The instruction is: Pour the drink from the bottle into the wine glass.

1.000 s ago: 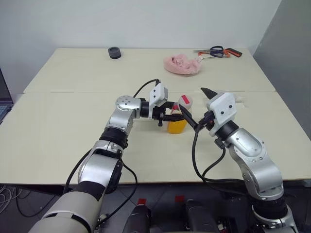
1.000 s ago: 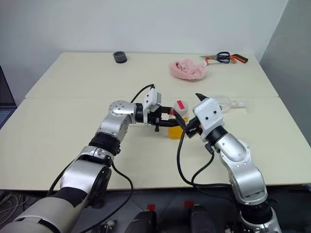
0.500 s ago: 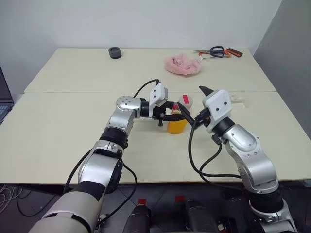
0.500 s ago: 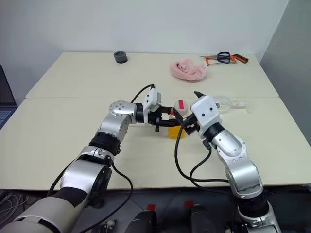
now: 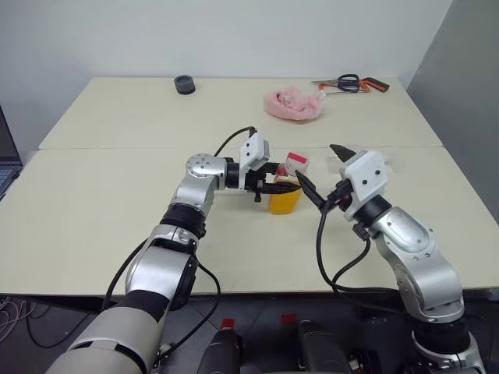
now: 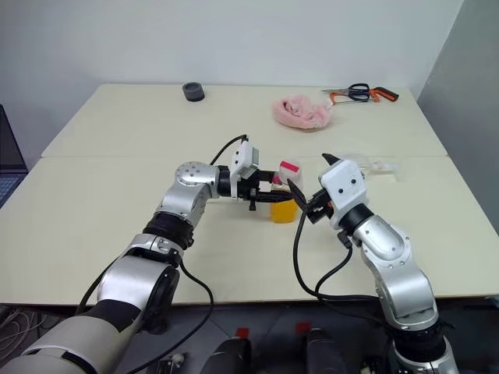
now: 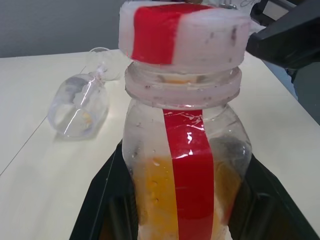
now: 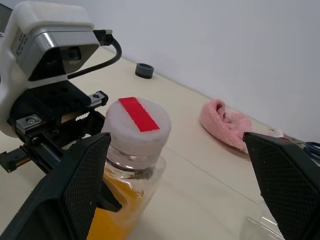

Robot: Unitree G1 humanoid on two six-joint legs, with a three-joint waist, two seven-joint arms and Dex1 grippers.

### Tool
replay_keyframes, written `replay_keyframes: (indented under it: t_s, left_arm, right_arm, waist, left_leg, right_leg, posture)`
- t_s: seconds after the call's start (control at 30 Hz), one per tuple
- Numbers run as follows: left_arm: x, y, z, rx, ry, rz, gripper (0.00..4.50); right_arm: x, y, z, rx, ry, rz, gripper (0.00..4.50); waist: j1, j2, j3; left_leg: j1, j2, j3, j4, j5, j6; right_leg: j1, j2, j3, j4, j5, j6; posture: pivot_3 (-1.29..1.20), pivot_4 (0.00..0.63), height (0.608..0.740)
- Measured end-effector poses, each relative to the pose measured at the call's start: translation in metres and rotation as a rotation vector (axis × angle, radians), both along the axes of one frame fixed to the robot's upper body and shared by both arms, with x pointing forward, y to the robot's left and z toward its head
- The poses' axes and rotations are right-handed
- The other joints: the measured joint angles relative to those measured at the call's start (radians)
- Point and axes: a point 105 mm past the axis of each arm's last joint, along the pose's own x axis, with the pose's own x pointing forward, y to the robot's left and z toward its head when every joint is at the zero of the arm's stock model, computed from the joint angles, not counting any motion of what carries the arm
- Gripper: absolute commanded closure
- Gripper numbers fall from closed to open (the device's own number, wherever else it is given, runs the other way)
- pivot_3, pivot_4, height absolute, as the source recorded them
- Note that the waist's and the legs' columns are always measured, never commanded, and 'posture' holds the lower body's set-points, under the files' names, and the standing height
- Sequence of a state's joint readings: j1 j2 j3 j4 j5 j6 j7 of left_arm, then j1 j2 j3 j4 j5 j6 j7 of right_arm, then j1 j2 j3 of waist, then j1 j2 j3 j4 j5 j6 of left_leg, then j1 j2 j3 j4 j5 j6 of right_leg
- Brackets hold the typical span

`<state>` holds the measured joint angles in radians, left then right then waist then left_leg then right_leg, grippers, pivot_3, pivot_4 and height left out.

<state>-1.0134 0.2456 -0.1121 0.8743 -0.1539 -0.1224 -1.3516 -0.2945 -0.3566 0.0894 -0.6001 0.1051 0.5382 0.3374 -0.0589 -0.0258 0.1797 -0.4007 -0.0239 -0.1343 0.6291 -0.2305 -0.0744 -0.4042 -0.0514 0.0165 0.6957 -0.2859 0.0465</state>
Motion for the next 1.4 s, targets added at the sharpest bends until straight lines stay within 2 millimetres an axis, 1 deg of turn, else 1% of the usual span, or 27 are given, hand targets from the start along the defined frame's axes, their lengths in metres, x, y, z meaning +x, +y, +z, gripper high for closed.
replay_keyframes:
  t_s: [0.13,0.23,0.3,0.57,0.73,0.9,1.07,1.4]
  left_arm:
    - [-0.001,0.0,0.0,0.002,-0.011,-0.006,2.78]
    - [-0.001,0.001,0.0,0.004,-0.013,-0.009,2.78]
    - [-0.001,0.001,0.0,0.005,-0.013,-0.01,2.78]
    - [-0.001,0.001,0.0,0.004,-0.012,-0.011,2.78]
    - [-0.001,0.001,0.0,0.003,-0.006,-0.01,2.78]
    - [0.0,0.001,0.001,0.001,0.01,-0.005,2.78]
    - [0.001,0.002,0.0,-0.006,0.019,0.0,2.78]
    - [0.001,0.002,0.001,-0.013,0.021,0.004,2.78]
  right_arm:
    - [-0.005,-0.004,0.001,0.008,0.024,0.029,0.0]
    - [-0.015,0.007,0.004,0.034,0.047,0.118,0.0]
    - [-0.017,0.011,0.005,0.047,0.058,0.14,0.0]
    - [-0.013,0.015,0.004,0.115,0.101,0.136,0.0]
    - [-0.01,0.018,0.007,0.133,0.102,0.143,0.0]
    - [-0.005,0.02,0.003,0.16,0.131,0.151,0.0]
    - [-0.005,0.023,0.005,0.187,0.14,0.177,0.0]
    - [-0.004,0.019,0.011,0.19,0.126,0.185,0.0]
  waist:
    - [0.0,0.0,0.0]
    - [-0.001,0.0,0.0]
    - [-0.001,0.0,0.0]
    - [-0.001,0.0,0.0]
    - [-0.001,0.0,0.0]
    - [-0.001,0.0,0.0]
    - [-0.001,0.0,0.0]
    - [-0.001,0.0,0.0]
  left_leg:
    - [0.0,0.0,0.0,0.0,0.0,0.0]
    - [0.0,0.0,0.0,0.0,0.0,0.0]
    - [0.0,0.0,0.0,0.0,0.0,0.0]
    - [0.0,0.0,0.0,0.0,0.0,0.0]
    - [0.0,0.0,0.0,0.0,0.0,0.0]
    - [0.0,0.0,0.0,0.0,0.0,0.0]
    - [0.0,0.0,0.0,0.0,0.0,0.0]
    - [0.0,0.0,0.0,0.0,0.0,0.0]
  right_leg:
    - [0.0,0.0,0.0,0.0,0.0,0.0]
    - [0.0,0.0,0.0,0.0,0.0,0.0]
    - [0.0,0.0,0.0,0.0,0.0,0.0]
    - [0.0,0.0,0.0,0.0,0.0,0.0]
    - [0.0,0.0,0.0,0.0,0.0,0.0]
    - [0.0,0.0,0.0,0.0,0.0,0.0]
    - [0.0,0.0,0.0,0.0,0.0,0.0]
    - [0.0,0.0,0.0,0.0,0.0,0.0]
  posture:
    - [0.0,0.15,0.74]
    - [0.0,0.15,0.74]
    - [0.0,0.15,0.74]
    - [0.0,0.15,0.74]
    - [0.0,0.15,0.74]
    - [0.0,0.15,0.74]
    - [0.0,0.15,0.74]
    - [0.0,0.15,0.74]
